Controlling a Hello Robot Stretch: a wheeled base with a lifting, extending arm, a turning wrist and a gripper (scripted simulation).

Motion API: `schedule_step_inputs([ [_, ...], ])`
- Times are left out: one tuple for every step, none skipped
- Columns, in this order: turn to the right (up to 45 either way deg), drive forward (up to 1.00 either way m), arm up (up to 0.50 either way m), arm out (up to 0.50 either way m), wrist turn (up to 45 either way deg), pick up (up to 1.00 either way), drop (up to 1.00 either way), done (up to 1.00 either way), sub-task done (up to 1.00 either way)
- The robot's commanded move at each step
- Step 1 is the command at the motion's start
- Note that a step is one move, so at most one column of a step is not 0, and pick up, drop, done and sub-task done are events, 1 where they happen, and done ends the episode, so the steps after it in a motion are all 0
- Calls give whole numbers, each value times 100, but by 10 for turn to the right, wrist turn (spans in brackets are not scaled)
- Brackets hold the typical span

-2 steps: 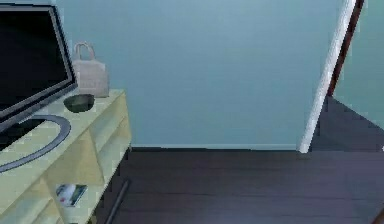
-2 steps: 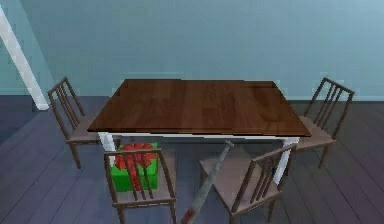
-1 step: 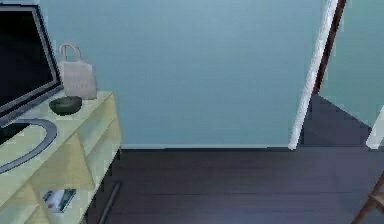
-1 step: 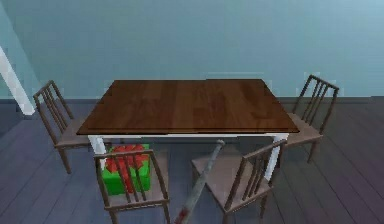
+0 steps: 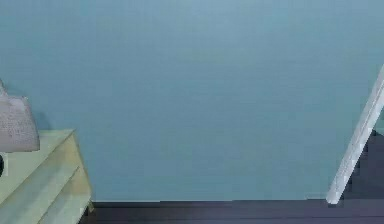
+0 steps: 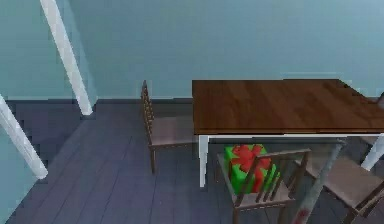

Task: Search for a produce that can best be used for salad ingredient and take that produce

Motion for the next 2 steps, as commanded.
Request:
schedule_step_inputs([
  [450,0,0,0,0,0,0,0,0],
  [30,0,0,0,0,0,0,0,0],
])
